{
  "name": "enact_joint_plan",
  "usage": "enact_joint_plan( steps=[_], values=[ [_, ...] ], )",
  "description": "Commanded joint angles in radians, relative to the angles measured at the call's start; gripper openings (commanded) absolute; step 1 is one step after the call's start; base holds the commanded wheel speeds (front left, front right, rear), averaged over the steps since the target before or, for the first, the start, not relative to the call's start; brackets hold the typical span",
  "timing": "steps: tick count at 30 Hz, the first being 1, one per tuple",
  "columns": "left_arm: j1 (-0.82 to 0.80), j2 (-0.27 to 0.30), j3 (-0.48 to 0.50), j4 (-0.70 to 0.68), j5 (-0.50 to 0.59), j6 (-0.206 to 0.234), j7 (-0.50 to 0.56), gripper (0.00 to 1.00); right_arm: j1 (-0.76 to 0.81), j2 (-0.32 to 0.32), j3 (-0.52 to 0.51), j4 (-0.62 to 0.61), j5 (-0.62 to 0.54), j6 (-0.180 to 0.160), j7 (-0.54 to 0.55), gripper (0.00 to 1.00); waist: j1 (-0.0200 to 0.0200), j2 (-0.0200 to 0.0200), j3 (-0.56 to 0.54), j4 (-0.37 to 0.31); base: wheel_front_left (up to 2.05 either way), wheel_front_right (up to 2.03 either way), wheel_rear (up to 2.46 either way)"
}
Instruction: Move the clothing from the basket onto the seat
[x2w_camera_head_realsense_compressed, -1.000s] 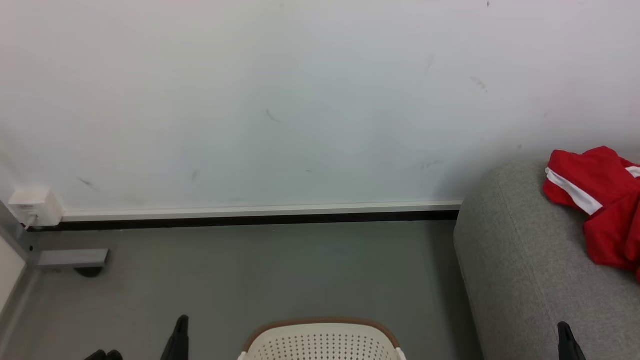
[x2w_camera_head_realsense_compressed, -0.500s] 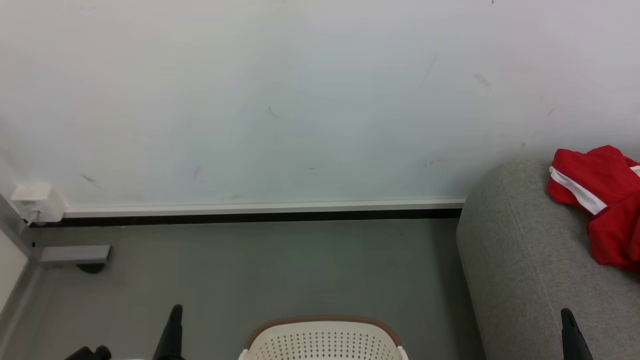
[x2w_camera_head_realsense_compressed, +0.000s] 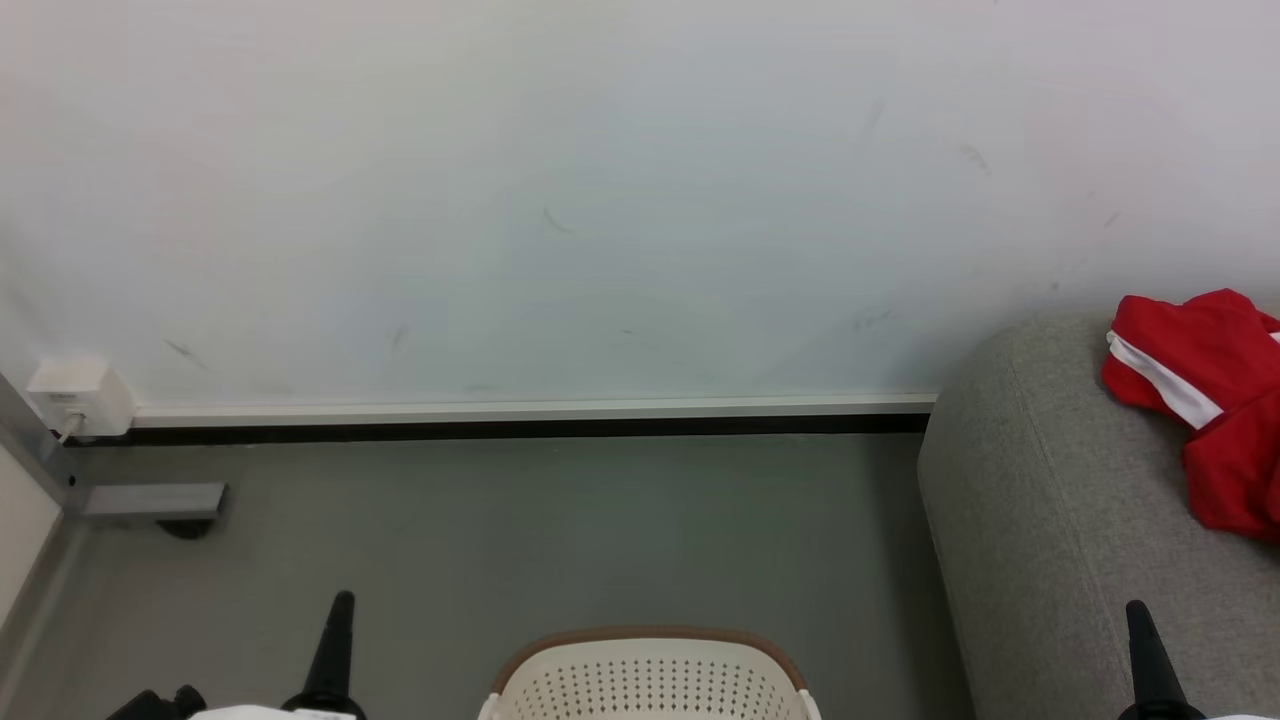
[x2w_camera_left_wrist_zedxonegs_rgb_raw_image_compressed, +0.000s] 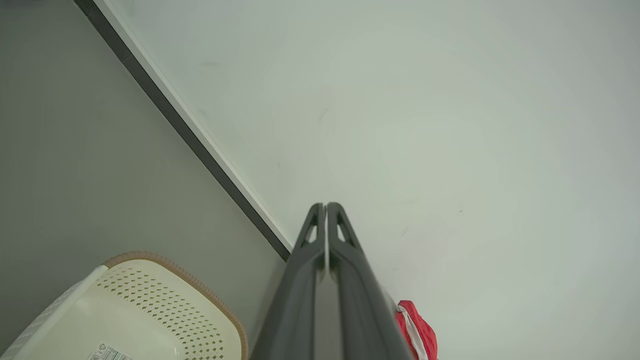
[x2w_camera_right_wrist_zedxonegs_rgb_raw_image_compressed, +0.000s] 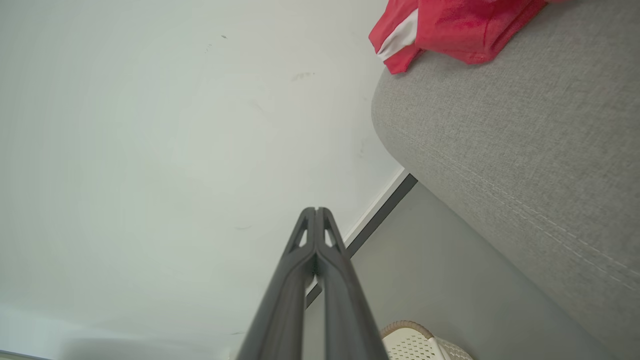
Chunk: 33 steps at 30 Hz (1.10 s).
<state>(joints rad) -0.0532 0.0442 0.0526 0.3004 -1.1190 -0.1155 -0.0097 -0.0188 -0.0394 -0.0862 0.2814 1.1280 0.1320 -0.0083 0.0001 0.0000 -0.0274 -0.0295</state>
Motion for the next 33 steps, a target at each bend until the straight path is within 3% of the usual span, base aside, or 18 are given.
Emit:
enact_joint_plan(
  steps=[1,33],
  values=[
    [-0.019,0.006,0.006,-0.014,-0.034,-0.008,0.007,0.00,-0.024,-0.012,-0.005,-0.015,0.030,-0.001,0.008,0.00,0.0000,0.0000,0.001,0.001,0.00,0.00,0.00],
    [-0.045,0.008,0.043,-0.041,-0.326,-0.014,0.082,0.00,-0.068,-0.014,-0.020,-0.030,0.315,-0.002,0.081,0.00,-0.0001,0.0000,0.017,0.017,0.00,0.00,0.00]
  ],
)
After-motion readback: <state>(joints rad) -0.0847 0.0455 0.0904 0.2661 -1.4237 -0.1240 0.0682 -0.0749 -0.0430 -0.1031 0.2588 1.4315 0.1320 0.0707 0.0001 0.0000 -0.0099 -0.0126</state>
